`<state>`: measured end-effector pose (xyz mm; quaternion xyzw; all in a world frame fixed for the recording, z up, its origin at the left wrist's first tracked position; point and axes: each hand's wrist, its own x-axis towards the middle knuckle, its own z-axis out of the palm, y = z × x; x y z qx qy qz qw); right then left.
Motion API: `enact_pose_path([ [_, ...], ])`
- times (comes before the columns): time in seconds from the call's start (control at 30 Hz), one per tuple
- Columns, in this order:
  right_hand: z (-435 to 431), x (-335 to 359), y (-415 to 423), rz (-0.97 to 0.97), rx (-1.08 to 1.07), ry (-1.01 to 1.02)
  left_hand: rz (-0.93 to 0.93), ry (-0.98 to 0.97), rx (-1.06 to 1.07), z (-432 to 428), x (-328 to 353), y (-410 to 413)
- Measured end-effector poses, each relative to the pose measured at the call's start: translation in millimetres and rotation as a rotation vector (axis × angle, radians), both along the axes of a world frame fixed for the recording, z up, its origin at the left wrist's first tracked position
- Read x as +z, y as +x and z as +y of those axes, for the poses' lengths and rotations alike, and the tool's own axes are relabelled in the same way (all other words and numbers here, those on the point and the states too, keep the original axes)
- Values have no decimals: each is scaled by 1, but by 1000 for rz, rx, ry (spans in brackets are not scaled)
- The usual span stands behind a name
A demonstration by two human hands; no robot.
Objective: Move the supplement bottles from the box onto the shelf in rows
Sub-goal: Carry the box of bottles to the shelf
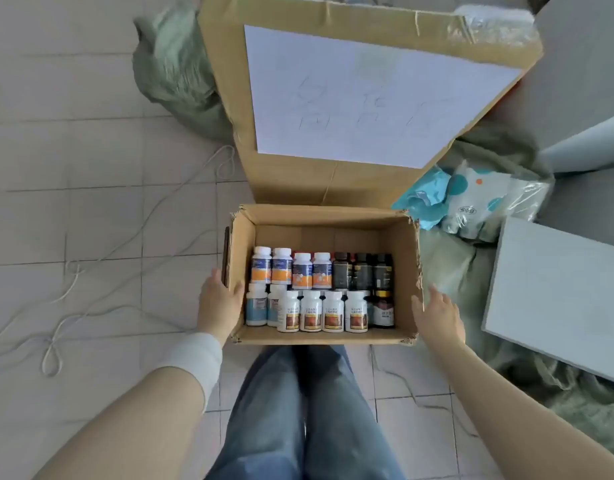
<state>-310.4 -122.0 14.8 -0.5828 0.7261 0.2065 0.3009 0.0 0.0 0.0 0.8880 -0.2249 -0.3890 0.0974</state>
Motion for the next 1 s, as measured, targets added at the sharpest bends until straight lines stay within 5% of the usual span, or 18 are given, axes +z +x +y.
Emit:
enact_pose_path([
  [0.23,-42,-69,1,-94,-170,136,119,53,150,-8,-63,12],
  [0.47,-52,-86,-1,-16,-139,163,15,74,109,-11,-77,14],
  [1.0,-7,-21,-31,-21,-167,96,-77,59,-121,3,-13,9],
])
